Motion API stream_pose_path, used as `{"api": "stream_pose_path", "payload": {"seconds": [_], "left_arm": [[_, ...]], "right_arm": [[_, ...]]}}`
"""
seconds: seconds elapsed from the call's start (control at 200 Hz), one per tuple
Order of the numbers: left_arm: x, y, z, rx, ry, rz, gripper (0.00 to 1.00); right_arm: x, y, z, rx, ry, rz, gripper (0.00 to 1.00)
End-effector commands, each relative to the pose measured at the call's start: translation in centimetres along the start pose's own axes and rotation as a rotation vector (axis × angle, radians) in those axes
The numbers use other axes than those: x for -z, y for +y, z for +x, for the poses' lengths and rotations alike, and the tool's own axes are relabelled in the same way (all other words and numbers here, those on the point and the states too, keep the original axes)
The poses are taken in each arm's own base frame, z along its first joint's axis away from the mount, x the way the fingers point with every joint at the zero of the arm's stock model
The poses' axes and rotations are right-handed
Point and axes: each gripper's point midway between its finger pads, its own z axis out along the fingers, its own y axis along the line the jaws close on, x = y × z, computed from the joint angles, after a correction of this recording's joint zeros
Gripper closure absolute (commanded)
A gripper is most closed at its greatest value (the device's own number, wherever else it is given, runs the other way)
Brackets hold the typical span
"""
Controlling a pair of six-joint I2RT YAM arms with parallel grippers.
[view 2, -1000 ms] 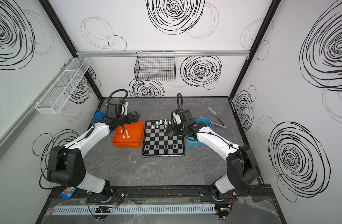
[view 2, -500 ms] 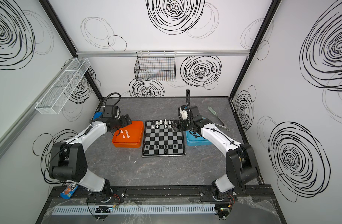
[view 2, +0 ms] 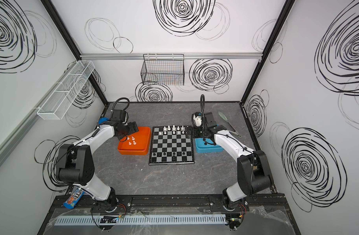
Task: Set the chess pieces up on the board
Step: 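Lower the left gripper into the orange tray and close on a white piece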
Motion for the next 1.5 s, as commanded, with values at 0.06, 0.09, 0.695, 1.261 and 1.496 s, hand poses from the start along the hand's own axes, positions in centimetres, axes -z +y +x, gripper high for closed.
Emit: {"api": "stream_pose_path", "payload": {"seconds": [0.06, 0.09, 0.695, 1.261, 1.496], "left_arm": [[-1.1, 0.5, 0.6, -0.002, 0.034, -0.054, 0.15], [-1.3, 0.4, 0.7, -0.002, 0.035, -0.055, 0.15], [-3.5, -0.5, 1.2, -0.030, 0.070, -0.084, 0.35], [-5.3, 0.5, 1.9, -0.044, 0.095, -0.134, 0.50], [-5.8, 0.5, 1.8, -0.051, 0.097, -0.144, 0.55]], "right_arm": [[-0.3, -0.1, 0.2, 0.015, -0.001, -0.015, 0.00], [-0.3, -0.1, 0.2, 0.015, -0.001, -0.015, 0.00], [-0.6, -1.4, 1.1, -0.005, 0.011, 0.001, 0.00], [-1.3, -1.9, 1.4, -0.018, 0.030, -0.003, 0.00], [-1.5, -2.1, 1.5, -0.022, 0.036, 0.000, 0.00]]}}
